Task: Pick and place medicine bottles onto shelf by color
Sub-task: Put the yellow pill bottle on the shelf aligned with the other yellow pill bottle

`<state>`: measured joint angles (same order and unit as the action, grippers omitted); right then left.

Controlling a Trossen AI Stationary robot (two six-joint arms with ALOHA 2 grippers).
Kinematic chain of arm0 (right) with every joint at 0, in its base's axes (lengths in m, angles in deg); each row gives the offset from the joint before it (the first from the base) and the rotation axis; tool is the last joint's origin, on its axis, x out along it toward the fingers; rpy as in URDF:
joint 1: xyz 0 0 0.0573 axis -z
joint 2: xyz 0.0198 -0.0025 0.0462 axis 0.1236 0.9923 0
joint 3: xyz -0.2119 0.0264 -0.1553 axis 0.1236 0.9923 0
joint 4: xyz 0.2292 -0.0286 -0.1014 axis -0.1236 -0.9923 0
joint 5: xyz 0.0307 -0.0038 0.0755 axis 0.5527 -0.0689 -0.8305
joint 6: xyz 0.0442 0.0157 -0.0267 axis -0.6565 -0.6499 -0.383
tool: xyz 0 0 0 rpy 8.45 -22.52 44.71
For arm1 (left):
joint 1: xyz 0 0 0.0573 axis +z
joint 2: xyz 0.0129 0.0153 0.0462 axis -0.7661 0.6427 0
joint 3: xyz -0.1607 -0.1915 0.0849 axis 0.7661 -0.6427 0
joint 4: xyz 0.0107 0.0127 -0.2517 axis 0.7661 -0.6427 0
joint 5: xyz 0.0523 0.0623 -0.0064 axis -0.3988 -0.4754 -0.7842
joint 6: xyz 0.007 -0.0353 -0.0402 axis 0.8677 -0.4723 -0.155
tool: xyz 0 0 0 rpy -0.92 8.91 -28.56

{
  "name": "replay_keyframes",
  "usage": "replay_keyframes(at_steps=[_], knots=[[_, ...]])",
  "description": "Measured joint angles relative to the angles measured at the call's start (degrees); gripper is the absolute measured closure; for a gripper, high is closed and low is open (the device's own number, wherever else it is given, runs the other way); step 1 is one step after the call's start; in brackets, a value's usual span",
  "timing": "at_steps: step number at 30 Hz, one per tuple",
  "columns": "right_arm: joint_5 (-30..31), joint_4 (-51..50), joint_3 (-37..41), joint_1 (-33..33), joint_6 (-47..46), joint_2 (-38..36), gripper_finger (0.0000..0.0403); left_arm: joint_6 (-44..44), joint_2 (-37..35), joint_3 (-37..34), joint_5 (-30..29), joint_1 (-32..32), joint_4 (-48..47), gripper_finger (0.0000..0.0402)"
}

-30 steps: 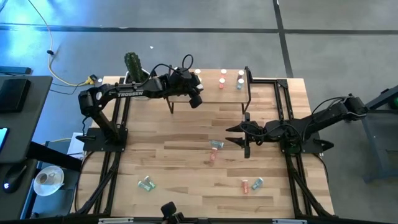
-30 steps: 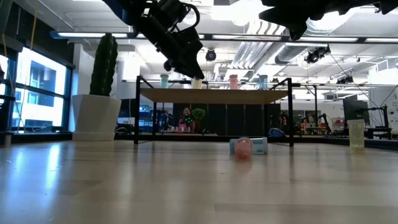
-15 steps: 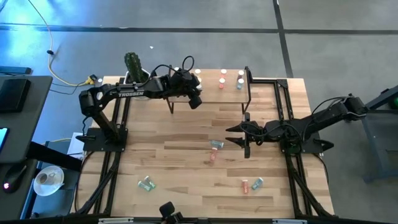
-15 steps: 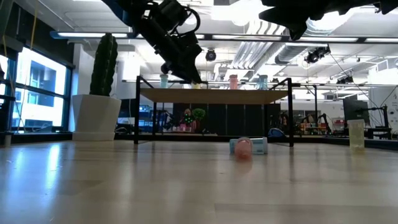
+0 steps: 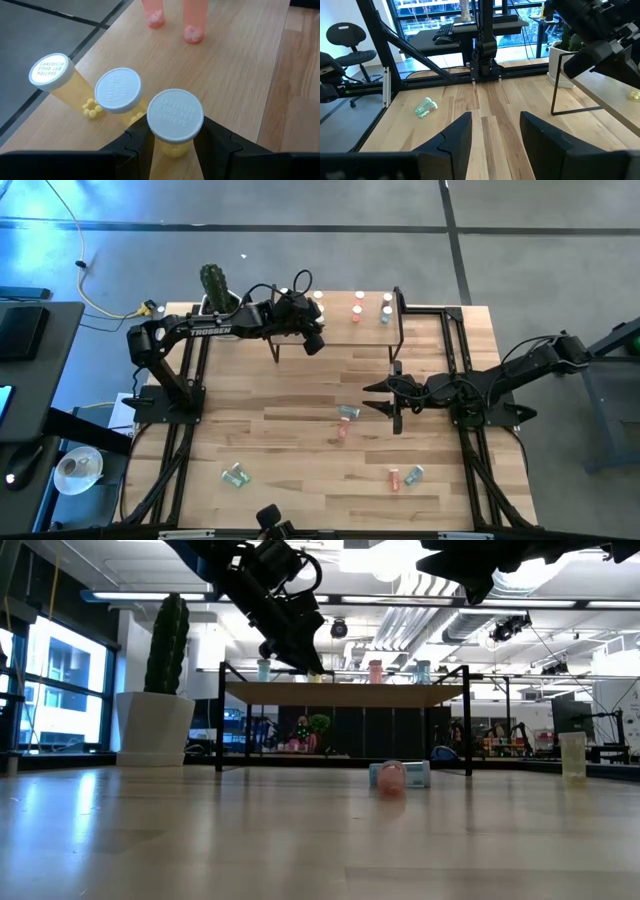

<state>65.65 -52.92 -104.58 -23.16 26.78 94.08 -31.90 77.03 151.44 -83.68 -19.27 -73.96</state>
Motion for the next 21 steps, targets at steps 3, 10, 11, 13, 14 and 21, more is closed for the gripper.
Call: replay_keyframes(at_steps=[3, 10, 11, 13, 14, 21], knots=[[0.0, 0.01, 0.0, 0.01, 0.0, 0.0, 0.0244, 0.02, -0.02, 0.0, 0.0, 0.0, 0.04, 0.0286], [0.0, 0.01, 0.0, 0.0, 0.0, 0.0, 0.0244, 0.0, -0.03, 0.0, 0.0, 0.0, 0.07, 0.0286], [0.0, 0.01, 0.0, 0.0, 0.0, 0.0, 0.0244, 0.02, -0.04, 0.02, 0.02, 0.0, 0.04, 0.0286], [0.0, 0.01, 0.0, 0.01, 0.0, 0.0, 0.0244, 0.02, -0.07, 0.02, 0.0, 0.0, -0.2, 0.0283], [0.0, 0.01, 0.0, 0.0, 0.0, 0.0, 0.0244, 0.02, -0.07, 0.02, 0.0, 0.0, -0.5, 0.028], [-0.02, 0.01, 0.0, 0.0, 0.0, 0.0, 0.0244, 0.09, -0.09, 0.02, -0.07, 0.0, -1.19, 0.0231]])
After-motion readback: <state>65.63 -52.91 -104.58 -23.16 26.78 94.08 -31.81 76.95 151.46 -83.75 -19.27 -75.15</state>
